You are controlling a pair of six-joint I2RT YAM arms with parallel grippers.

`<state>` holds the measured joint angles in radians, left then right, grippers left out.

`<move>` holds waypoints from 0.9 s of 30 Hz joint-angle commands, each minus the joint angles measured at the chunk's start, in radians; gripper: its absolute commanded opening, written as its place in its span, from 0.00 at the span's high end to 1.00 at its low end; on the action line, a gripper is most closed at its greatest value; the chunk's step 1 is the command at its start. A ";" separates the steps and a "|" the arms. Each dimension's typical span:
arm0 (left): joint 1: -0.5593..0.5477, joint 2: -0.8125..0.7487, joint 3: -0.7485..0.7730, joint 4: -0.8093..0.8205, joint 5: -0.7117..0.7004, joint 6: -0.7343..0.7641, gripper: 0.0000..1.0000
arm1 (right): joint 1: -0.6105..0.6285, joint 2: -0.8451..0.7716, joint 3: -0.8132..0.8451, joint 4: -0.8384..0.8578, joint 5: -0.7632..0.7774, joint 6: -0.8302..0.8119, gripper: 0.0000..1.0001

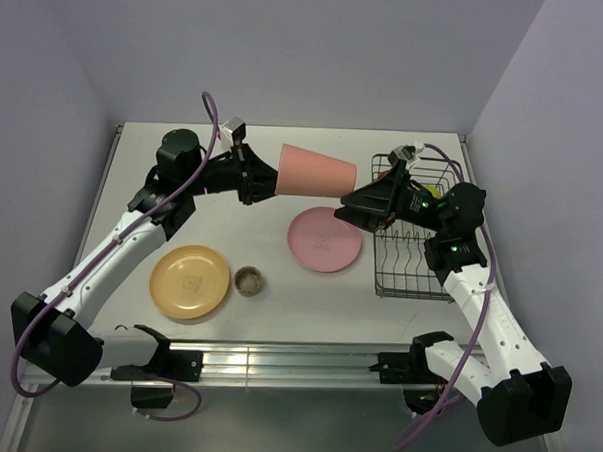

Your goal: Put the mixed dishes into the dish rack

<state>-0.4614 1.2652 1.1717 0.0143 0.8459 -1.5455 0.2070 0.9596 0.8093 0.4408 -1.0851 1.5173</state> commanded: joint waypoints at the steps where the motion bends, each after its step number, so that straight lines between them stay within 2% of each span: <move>1: 0.003 -0.046 0.000 0.122 0.041 -0.053 1.00 | 0.000 -0.025 -0.005 0.045 0.010 -0.003 0.18; 3: 0.003 -0.049 -0.003 0.109 0.041 -0.045 1.00 | 0.000 -0.025 -0.002 0.042 0.014 -0.003 0.18; 9: 0.003 -0.072 -0.064 0.121 0.048 -0.065 1.00 | 0.000 -0.007 0.005 0.185 0.020 0.087 0.18; 27: -0.005 -0.075 -0.138 0.211 0.076 -0.125 1.00 | 0.008 0.050 0.062 0.159 0.042 0.061 0.21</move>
<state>-0.4637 1.2198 1.0344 0.1566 0.8944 -1.6634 0.2070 1.0088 0.8207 0.5541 -1.0554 1.5932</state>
